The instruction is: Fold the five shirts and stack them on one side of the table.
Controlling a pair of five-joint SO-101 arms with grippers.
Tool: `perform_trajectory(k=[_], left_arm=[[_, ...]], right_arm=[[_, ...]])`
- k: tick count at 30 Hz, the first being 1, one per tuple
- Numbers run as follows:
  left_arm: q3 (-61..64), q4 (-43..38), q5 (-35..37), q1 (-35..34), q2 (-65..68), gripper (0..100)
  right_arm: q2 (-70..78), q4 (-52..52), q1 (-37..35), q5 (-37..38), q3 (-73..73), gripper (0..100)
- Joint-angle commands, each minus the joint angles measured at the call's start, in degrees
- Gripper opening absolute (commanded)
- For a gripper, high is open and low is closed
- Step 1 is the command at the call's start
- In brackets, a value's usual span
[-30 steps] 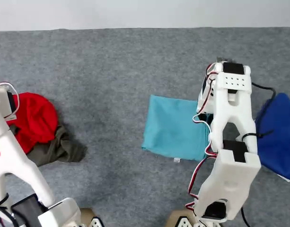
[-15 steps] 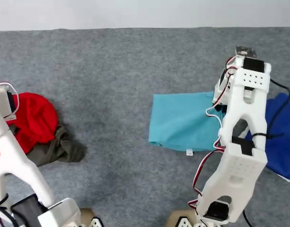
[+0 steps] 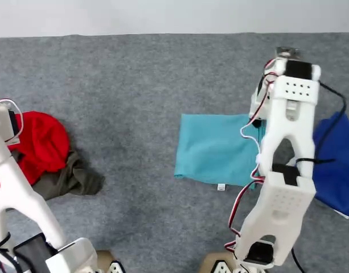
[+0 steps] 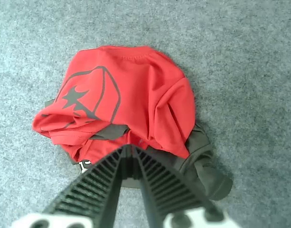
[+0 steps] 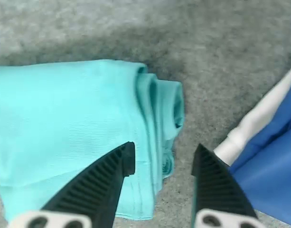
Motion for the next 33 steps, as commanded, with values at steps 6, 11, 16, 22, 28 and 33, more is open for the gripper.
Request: perform_trajectory(k=[6, 11, 16, 22, 28, 33], left_arm=[[-0.13, 1.05, -0.62, -0.09, -2.11, 0], [-0.13, 1.05, -0.70, -0.09, -2.11, 0], [-0.13, 1.05, -0.70, -0.09, -2.02, 0], [-0.13, 1.05, -0.70, -0.09, -2.02, 0], [-0.13, 1.05, -0.70, -0.09, -2.02, 0], [-0.13, 1.05, -0.70, -0.09, -2.02, 0]], right_arm=[[-10.07, 1.01, -4.00, -1.85, 10.02, 25.4], [-4.70, -4.26, -0.92, -3.16, 10.20, 30.4], [1.36, -7.96, -0.04, -2.46, 10.20, 30.3], [7.69, -12.09, -0.66, -2.46, 10.11, 26.1], [10.15, -12.18, -2.33, -2.46, 10.11, 3.0], [7.69, -10.86, -2.51, -2.37, 10.11, 1.0]])
